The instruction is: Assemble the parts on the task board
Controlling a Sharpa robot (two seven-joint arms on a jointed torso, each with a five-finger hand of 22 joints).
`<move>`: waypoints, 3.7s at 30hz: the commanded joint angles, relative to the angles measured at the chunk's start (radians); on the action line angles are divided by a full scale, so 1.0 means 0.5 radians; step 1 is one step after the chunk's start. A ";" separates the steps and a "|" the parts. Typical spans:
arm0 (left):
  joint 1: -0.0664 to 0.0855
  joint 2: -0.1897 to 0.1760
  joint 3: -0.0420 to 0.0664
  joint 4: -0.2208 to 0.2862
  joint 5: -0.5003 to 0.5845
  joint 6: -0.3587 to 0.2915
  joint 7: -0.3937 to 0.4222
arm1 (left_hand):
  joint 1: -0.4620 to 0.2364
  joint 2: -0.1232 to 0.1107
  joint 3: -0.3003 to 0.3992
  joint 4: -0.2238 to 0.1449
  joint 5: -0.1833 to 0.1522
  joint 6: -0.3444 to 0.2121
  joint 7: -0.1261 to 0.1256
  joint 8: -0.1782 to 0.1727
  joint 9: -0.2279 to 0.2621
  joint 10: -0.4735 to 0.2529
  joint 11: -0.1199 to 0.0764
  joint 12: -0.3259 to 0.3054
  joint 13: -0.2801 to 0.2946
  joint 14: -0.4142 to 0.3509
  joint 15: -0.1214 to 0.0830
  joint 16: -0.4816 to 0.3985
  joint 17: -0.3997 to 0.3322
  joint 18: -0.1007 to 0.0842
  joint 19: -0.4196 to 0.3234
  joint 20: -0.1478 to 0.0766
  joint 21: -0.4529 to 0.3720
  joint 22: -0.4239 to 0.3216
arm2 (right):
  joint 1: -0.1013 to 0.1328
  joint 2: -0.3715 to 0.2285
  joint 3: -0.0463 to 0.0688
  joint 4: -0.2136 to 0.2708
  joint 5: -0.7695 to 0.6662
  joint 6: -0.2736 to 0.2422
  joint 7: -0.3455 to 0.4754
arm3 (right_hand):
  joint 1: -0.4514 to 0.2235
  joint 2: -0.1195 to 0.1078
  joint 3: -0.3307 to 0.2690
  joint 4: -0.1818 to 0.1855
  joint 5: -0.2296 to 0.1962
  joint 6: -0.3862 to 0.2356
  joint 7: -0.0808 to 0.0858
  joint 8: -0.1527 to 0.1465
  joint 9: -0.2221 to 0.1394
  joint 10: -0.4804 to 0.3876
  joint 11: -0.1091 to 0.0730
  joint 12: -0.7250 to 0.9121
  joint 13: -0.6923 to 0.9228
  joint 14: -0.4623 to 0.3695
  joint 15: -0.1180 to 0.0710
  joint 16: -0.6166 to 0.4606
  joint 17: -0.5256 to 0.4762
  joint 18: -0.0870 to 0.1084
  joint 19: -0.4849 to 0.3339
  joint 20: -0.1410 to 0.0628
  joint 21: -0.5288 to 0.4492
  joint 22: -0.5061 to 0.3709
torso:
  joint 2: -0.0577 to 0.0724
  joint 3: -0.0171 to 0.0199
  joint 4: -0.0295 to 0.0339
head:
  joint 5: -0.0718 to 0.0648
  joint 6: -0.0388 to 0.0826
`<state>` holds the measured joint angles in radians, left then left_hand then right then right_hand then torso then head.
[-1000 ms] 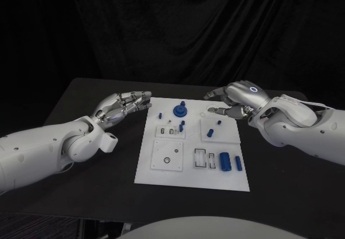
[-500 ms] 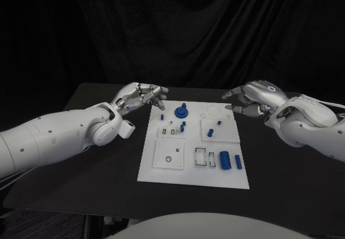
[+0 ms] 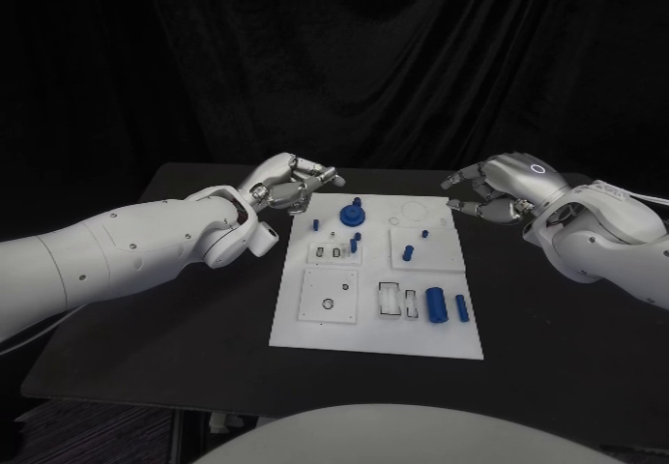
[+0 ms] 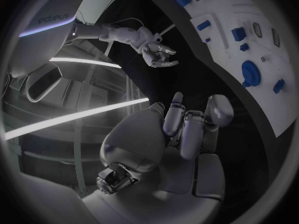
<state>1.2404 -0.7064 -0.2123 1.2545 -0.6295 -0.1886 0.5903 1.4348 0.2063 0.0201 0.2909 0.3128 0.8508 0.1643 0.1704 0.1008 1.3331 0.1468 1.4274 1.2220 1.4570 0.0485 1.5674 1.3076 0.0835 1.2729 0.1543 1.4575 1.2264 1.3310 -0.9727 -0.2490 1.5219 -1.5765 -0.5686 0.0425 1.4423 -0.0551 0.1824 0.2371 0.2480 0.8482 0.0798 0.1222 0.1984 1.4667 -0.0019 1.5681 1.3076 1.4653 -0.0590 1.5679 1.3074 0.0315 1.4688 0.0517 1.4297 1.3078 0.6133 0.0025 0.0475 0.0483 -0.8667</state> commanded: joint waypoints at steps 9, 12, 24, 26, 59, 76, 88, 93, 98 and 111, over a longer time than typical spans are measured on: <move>0.195 0.029 0.002 0.245 -0.982 0.213 -1.338 | -0.339 -0.046 -0.097 -0.003 -0.316 0.097 -0.055 0.193 0.239 0.475 -0.156 0.287 0.698 0.228 -0.053 0.007 0.526 -0.125 0.444 -0.033 0.185 0.517 | -0.007 0.025 0.001 -0.029 0.000 0.035 -0.091 | 0.027 0.006 0.023 0.009 0.050 -0.003 0.014 -0.036 -0.014 0.208 -0.005 0.005 0.526 0.211 -0.010 0.006 0.527 0.003 0.078 -0.011 0.012 0.440 | 0.019 0.0348 -0.035 | 0.018 -0.012; 0.230 0.052 0.002 0.276 -1.008 0.380 -1.559 | -0.587 -0.032 -0.201 -0.002 -0.444 0.090 -0.089 0.347 0.446 0.475 -0.190 0.287 0.698 0.228 -0.087 0.007 0.526 -0.154 0.550 -0.069 0.215 0.636 | -0.015 0.036 0.001 -0.040 0.000 0.047 -0.098 | 0.027 0.007 0.024 0.010 0.057 -0.003 0.015 -0.038 -0.016 0.208 -0.005 0.005 0.526 0.211 -0.010 0.006 0.527 0.003 0.078 -0.010 0.012 0.440 | 0.022 0.0422 -0.044 | 0.024 -0.012; 0.266 0.160 0.002 0.280 -1.033 0.614 -1.971 | -0.608 -0.101 -0.208 -0.081 -0.346 -0.171 -0.165 0.904 1.394 0.475 -0.265 0.287 0.698 0.228 -0.165 0.007 0.526 -0.167 0.596 -0.149 0.227 0.689 | -0.030 0.041 0.001 -0.050 0.000 0.037 -0.123 | 0.026 0.009 0.027 0.014 0.070 -0.004 0.018 -0.044 -0.019 0.208 -0.003 0.005 0.526 0.211 -0.008 0.006 0.527 0.003 0.077 -0.009 0.009 0.439 | 0.030 0.0664 -0.082 | 0.066 -0.012; 0.267 0.174 0.002 0.270 -1.033 0.622 -2.020 | -0.615 -0.106 -0.211 -0.079 -0.344 -0.186 -0.163 0.901 1.419 0.475 -0.265 0.287 0.698 0.228 -0.165 0.007 0.526 -0.167 0.596 -0.150 0.227 0.689 | -0.030 0.038 0.001 -0.050 0.000 0.039 -0.132 | 0.020 0.009 0.027 0.020 0.079 -0.004 0.020 -0.048 -0.021 0.208 -0.001 0.005 0.526 0.211 -0.007 0.006 0.527 0.003 0.078 -0.008 0.010 0.439 | 0.030 0.0702 -0.083 | 0.065 -0.012; 0.250 0.292 0.001 0.164 -1.035 0.521 -2.076 | -0.573 -0.091 -0.134 -0.103 -0.169 -0.150 -0.181 0.813 1.587 0.475 -0.277 0.287 0.698 0.228 -0.176 0.007 0.526 -0.162 0.580 -0.160 0.219 0.669 | -0.032 0.050 0.001 -0.070 0.001 0.079 -0.180 | 0.013 0.010 0.029 0.029 0.092 0.000 0.025 -0.054 -0.025 0.208 0.002 0.005 0.526 0.211 -0.005 0.006 0.527 0.007 0.071 -0.006 -0.006 0.434 | 0.021 0.0900 -0.088 | 0.077 -0.012; 0.163 0.325 0.001 0.073 -1.035 0.486 -1.971 | -0.563 -0.093 -0.103 -0.105 -0.152 -0.130 -0.185 0.779 1.623 0.475 -0.282 0.287 0.698 0.228 -0.181 0.007 0.526 -0.157 0.564 -0.166 0.211 0.649 | -0.033 0.063 0.001 -0.080 0.001 0.078 -0.167 | 0.015 0.009 0.032 0.028 0.102 0.004 0.028 -0.056 -0.026 0.208 0.004 0.005 0.526 0.211 -0.003 0.006 0.527 0.008 0.069 -0.005 -0.009 0.432 | 0.017 0.0892 -0.082 | 0.061 -0.012; 0.130 0.337 0.001 0.056 -1.035 0.474 -1.937 | -0.585 -0.089 -0.099 -0.083 -0.158 -0.107 -0.187 0.770 1.641 0.475 -0.284 0.287 0.698 0.228 -0.182 0.007 0.526 -0.156 0.561 -0.167 0.210 0.646 | -0.033 0.066 0.001 -0.080 0.002 0.076 -0.165 | 0.015 0.008 0.032 0.029 0.105 0.005 0.029 -0.057 -0.027 0.208 0.005 0.005 0.526 0.211 -0.003 0.006 0.527 0.008 0.070 -0.005 -0.008 0.433 | 0.016 0.0881 -0.092 | 0.060 -0.012; 0.123 0.340 0.001 0.051 -1.035 0.479 -1.927 | -0.588 -0.089 -0.098 -0.078 -0.158 -0.104 -0.188 0.768 1.644 0.475 -0.284 0.287 0.698 0.228 -0.182 0.007 0.526 -0.154 0.557 -0.167 0.208 0.641 | -0.033 0.067 0.001 -0.080 0.002 0.077 -0.166 | 0.015 0.008 0.032 0.029 0.105 0.005 0.029 -0.057 -0.027 0.208 0.005 0.005 0.526 0.211 -0.003 0.006 0.527 0.008 0.070 -0.005 -0.008 0.433 | 0.016 0.0892 -0.093 | 0.052 -0.012; 0.118 0.351 0.001 0.045 -1.035 0.495 -1.936 | -0.591 -0.088 -0.098 -0.075 -0.158 -0.103 -0.188 0.764 1.646 0.475 -0.285 0.287 0.698 0.228 -0.183 0.007 0.526 -0.154 0.555 -0.167 0.207 0.639 | -0.033 0.067 0.001 -0.082 0.002 0.079 -0.168 | 0.015 0.007 0.033 0.029 0.107 0.006 0.030 -0.058 -0.027 0.208 0.005 0.005 0.526 0.211 -0.003 0.006 0.527 0.008 0.069 -0.005 -0.010 0.432 | 0.012 0.0905 -0.085 | 0.026 -0.012; 0.108 0.362 0.001 0.028 -1.035 0.504 -1.976 | -0.591 -0.087 -0.094 -0.073 -0.155 -0.101 -0.189 0.759 1.648 0.475 -0.286 0.287 0.698 0.228 -0.183 0.007 0.526 -0.154 0.555 -0.168 0.207 0.639 | -0.033 0.078 0.001 -0.089 0.002 0.094 -0.164 | 0.015 0.007 0.033 0.029 0.107 0.006 0.030 -0.058 -0.027 0.208 0.006 0.005 0.526 0.211 -0.002 0.006 0.527 0.008 0.069 -0.005 -0.010 0.432 | 0.012 0.0887 -0.086 | -0.005 -0.012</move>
<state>1.2961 -0.5280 -0.2128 1.2680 -1.1482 0.0598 -0.3985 1.1495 0.1640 -0.0271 0.2499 0.2341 0.7937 0.0714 0.5537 0.9232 1.4647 0.0110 1.5683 1.3094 1.4651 -0.0357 1.5682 1.3076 0.0139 1.4671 0.0769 1.5667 1.3075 1.3169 -0.9339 -0.2491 1.4781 -1.5732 -0.5281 -0.0300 1.4474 -0.0499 0.1961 0.2510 0.2980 0.8517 0.0904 0.0996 0.1861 1.4667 -0.0019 1.5681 1.3074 1.4653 -0.0590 1.5679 1.3074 0.0315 1.4688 0.0518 1.4289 1.3073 0.6190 0.0476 0.0038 0.0498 -0.8725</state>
